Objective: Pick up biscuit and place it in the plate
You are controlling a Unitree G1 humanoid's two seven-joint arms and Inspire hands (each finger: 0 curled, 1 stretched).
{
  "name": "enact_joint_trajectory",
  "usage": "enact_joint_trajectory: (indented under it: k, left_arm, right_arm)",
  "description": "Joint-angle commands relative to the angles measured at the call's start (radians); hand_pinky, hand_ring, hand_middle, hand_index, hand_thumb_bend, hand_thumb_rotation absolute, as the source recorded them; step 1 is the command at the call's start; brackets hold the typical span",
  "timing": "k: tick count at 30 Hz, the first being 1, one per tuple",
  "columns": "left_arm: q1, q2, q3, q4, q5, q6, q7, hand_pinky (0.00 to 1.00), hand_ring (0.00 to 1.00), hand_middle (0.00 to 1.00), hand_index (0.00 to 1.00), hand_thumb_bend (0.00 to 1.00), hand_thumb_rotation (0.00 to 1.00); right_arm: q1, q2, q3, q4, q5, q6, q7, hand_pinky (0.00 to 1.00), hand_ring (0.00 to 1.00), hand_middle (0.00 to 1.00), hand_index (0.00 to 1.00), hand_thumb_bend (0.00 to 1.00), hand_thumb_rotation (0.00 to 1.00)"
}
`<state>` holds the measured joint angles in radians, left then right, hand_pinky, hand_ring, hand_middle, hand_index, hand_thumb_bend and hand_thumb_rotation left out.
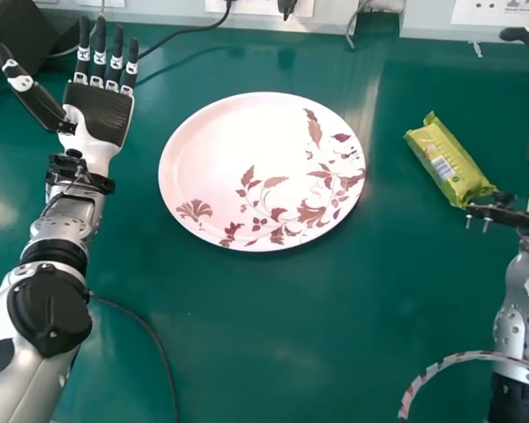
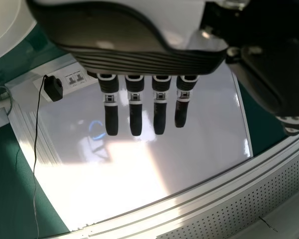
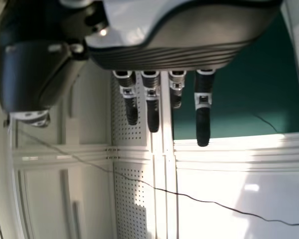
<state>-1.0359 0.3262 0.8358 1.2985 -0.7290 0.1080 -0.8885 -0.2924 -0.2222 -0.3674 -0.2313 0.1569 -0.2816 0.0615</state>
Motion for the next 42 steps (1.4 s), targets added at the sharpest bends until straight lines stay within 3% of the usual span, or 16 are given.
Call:
enact_joint_trajectory:
  k: [1, 13, 17, 27, 39, 42]
  left_arm:
    - [-0.001, 0.009, 0.004, 0.003, -0.009, -0.002, -0.003, 0.73, 0.83, 0.88, 0.90, 1.00, 0.60]
    - [0.000, 0.008, 0.005, 0.003, -0.010, 0.002, -0.006, 0.76, 0.85, 0.88, 0.92, 1.00, 0.64]
    - [0.001, 0.009, 0.006, 0.003, -0.012, 0.006, -0.013, 0.78, 0.86, 0.89, 0.92, 1.00, 0.61]
    - [-0.001, 0.007, 0.001, 0.001, -0.006, -0.007, 0.000, 0.82, 0.85, 0.87, 0.92, 1.00, 0.58]
    - [-0.002, 0.010, 0.003, 0.002, -0.009, -0.001, -0.008, 0.79, 0.87, 0.90, 0.95, 1.00, 0.59]
    - [-0.001, 0.013, 0.004, 0.003, -0.010, 0.006, -0.010, 0.74, 0.84, 0.89, 0.95, 1.00, 0.56]
  right_arm:
    - [0.020, -0.015, 0.004, -0.035, -0.039, 0.009, -0.018, 0.52, 0.65, 0.84, 0.89, 0.82, 0.44]
    - [0.058, -0.050, 0.025, -0.154, -0.328, 0.084, -0.112, 0.52, 0.64, 0.84, 0.89, 0.81, 0.46]
    - [0.068, -0.050, 0.032, -0.192, -0.402, 0.115, -0.135, 0.53, 0.66, 0.85, 0.92, 0.81, 0.45]
    - [0.096, -0.045, 0.070, -0.284, -0.628, 0.199, -0.193, 0.51, 0.63, 0.82, 0.88, 0.82, 0.45]
    - [0.102, -0.069, 0.115, -0.353, -0.851, 0.323, -0.175, 0.51, 0.63, 0.82, 0.89, 0.82, 0.47]
    - [0.097, -0.074, 0.129, -0.357, -0.900, 0.343, -0.172, 0.52, 0.64, 0.84, 0.90, 0.81, 0.47]
